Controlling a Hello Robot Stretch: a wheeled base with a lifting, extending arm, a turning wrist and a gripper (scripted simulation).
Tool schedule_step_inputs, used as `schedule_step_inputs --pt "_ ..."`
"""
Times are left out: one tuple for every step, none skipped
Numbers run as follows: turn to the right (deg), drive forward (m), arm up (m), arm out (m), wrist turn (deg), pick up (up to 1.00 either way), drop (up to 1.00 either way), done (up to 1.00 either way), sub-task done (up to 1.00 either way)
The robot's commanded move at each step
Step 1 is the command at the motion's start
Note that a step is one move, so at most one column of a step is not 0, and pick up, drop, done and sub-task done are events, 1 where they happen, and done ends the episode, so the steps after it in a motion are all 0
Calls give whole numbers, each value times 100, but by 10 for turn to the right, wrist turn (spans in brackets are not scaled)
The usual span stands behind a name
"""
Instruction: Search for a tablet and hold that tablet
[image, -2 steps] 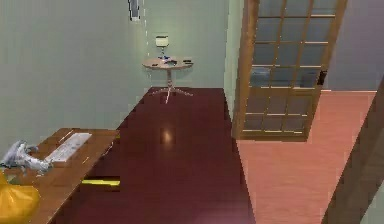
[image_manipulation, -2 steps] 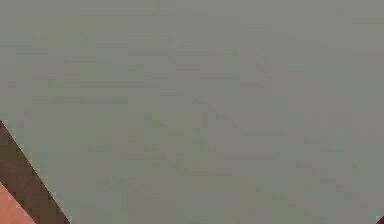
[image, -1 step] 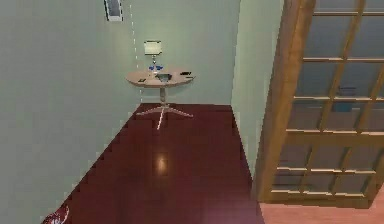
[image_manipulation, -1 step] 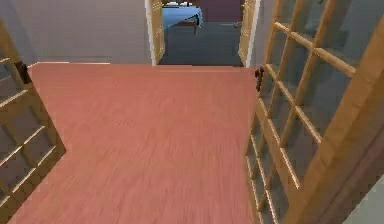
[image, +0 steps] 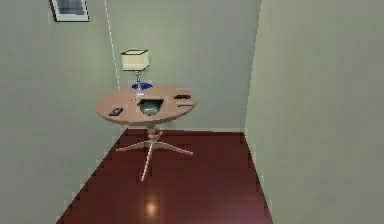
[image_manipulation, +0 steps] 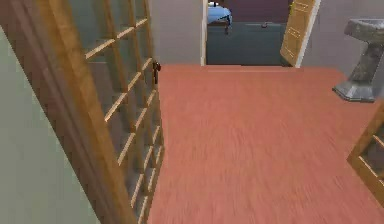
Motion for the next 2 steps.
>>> schedule_step_inputs --pt "0 100 0 0 0 0 0 0 0" --pt "0 10 0 0 0 0 0 0 0"
